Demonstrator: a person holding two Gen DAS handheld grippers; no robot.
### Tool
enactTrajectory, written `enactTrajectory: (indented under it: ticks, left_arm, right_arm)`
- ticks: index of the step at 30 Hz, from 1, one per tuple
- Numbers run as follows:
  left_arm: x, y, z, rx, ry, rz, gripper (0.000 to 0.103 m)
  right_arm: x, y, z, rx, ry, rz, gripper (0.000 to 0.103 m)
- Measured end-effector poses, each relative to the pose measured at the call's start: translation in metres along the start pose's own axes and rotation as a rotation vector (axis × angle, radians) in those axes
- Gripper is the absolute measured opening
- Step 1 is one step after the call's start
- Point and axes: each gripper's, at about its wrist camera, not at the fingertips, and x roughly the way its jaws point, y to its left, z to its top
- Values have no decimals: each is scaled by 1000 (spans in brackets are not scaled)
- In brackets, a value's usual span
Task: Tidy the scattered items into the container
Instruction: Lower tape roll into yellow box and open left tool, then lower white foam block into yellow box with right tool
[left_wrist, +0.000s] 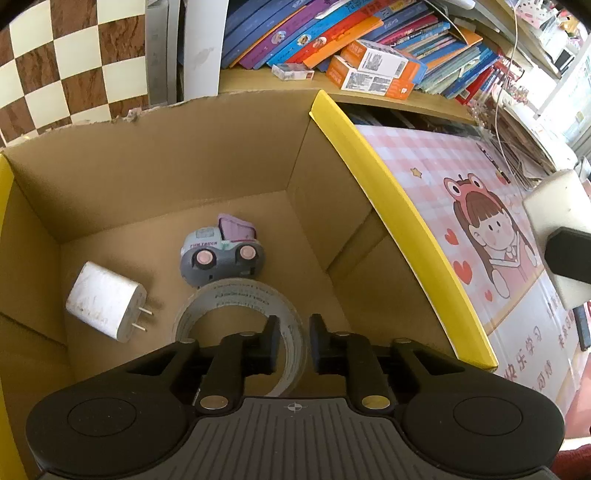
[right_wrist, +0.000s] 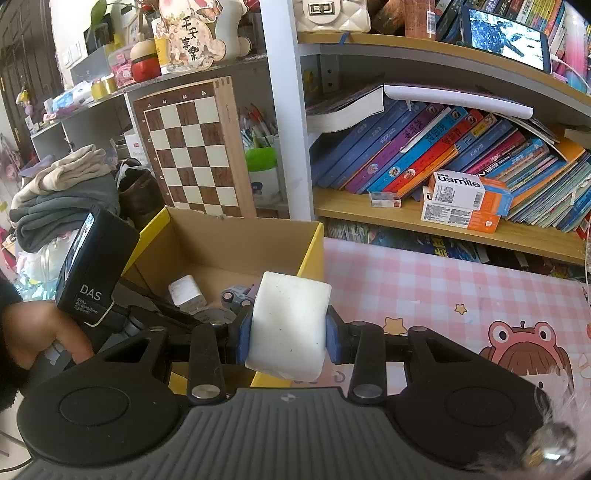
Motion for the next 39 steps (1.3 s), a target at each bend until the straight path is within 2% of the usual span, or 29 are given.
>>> enactTrajectory:
  ticks: [2,7,13,17,25,30,32,39]
  left_arm:
    - [-2,0,-1,-1,-2,0,47]
    - [-16,-2,-6,-1,-37,6,64]
    - [-33,-4,-13,-1,-80,15,65]
    - [-47,-8,-20,4,-122,47,73]
    - [-80,-15,-39,-5,-261,174,78]
    - [-94,-19,-53,-6,-322,224,80]
    - [-100,-21,-59,-6,-346,244,84]
    - [-118,-26,-77,-9,-427,309,85]
  right_arm:
    - [-1,0,0,0,-2,-1,36]
    - [-4,4,0,-6,-6,-1,36]
    - [-10,11,0,-22,-11,4,36]
    - [-13,16,0,-34,-12,6,36]
    - [-8,25,0,-52,12,16,36]
    - [0,31,3,-74,32,20,36]
    - [4,33,4,-82,41,21,36]
    - [19,42,8,-115,75,27,36]
